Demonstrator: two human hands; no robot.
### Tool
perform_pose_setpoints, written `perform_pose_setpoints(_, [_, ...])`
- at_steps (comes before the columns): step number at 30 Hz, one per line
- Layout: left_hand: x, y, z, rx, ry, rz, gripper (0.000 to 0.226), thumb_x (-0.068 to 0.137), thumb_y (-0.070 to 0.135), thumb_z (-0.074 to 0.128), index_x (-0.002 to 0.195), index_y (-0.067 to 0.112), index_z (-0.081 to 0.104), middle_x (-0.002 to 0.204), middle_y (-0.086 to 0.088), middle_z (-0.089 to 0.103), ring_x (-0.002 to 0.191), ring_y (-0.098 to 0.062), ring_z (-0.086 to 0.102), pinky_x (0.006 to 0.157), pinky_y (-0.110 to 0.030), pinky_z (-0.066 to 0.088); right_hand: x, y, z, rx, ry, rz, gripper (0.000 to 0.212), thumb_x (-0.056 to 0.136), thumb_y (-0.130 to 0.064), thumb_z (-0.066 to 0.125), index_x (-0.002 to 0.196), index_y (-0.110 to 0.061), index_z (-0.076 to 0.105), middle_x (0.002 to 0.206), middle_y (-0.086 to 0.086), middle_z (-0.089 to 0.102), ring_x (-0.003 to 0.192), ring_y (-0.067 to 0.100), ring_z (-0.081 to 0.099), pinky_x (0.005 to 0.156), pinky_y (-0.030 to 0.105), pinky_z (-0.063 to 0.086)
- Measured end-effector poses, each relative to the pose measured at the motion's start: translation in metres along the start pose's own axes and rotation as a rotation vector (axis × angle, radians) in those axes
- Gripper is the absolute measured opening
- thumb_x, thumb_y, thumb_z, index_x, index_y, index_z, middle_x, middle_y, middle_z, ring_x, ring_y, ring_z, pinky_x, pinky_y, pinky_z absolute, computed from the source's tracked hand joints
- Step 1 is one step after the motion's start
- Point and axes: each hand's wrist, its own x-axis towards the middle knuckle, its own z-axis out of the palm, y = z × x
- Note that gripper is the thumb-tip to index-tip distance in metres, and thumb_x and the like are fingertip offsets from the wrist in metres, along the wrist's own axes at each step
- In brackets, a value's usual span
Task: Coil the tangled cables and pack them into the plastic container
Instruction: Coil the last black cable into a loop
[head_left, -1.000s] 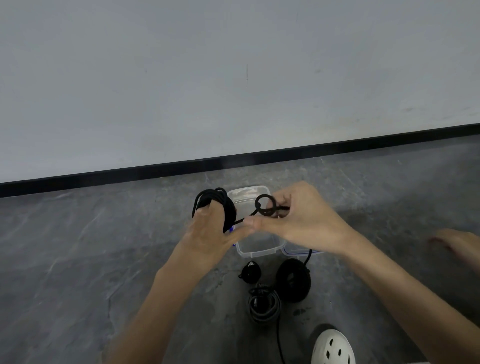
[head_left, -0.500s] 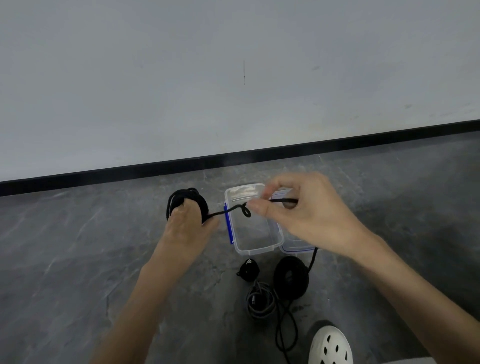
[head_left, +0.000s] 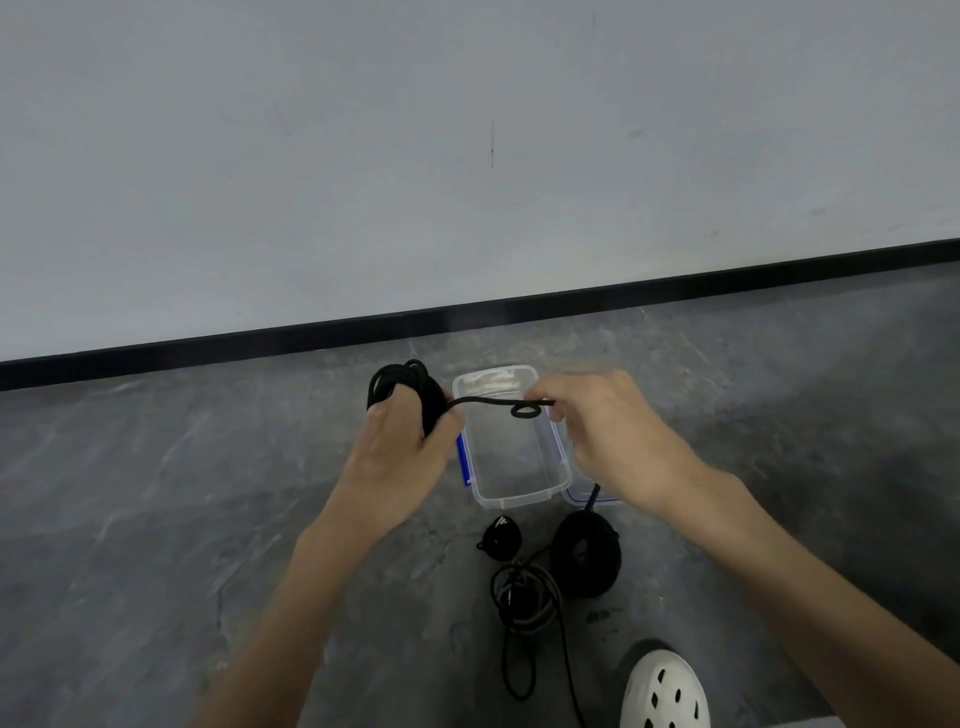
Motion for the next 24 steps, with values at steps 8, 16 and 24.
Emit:
perform_pose_setpoints(8, [0.004, 0.003, 0.0, -0.124, 0.141, -0.064, 0.025, 0.095, 0.027, 0.06, 0.074, 0.017, 0.052, 0.067, 0.008, 0.048, 0.056, 0.005, 0.05, 0.048, -0.006, 0.035, 0.002, -0.028, 0.015, 0.448, 0.007, 0.162, 0.016, 0.087, -0.006, 0.056, 0.088, 0.005, 0.067, 0.073, 0.015, 0.06, 0.059, 0.012, 0.049, 0.057, 0.022, 0.036])
perform_pose_setpoints(16, [0.009, -0.002, -0.01, -0.233, 0.308, -0.143, 0.026, 0.098, 0.021, 0.054, 0.072, 0.022, 0.053, 0.073, 0.009, 0.057, 0.058, 0.005, 0.056, 0.047, -0.003, 0.036, 0.0, -0.043, 0.029, 0.506, 0.103, 0.145, 0.045, 0.072, -0.052, 0.075, 0.059, -0.015, 0.052, 0.057, 0.005, 0.045, 0.054, 0.007, 0.039, 0.055, 0.03, 0.036])
perform_pose_setpoints(24, [0.007, -0.003, -0.003, -0.084, 0.188, -0.097, 0.025, 0.097, 0.027, 0.056, 0.075, 0.015, 0.05, 0.069, 0.004, 0.051, 0.058, -0.005, 0.048, 0.046, -0.007, 0.037, 0.002, -0.041, 0.026, 0.437, 0.338, 0.04, 0.058, 0.097, -0.035, 0.052, 0.048, -0.014, 0.027, 0.041, -0.008, 0.022, 0.04, 0.01, 0.025, 0.046, 0.017, 0.02])
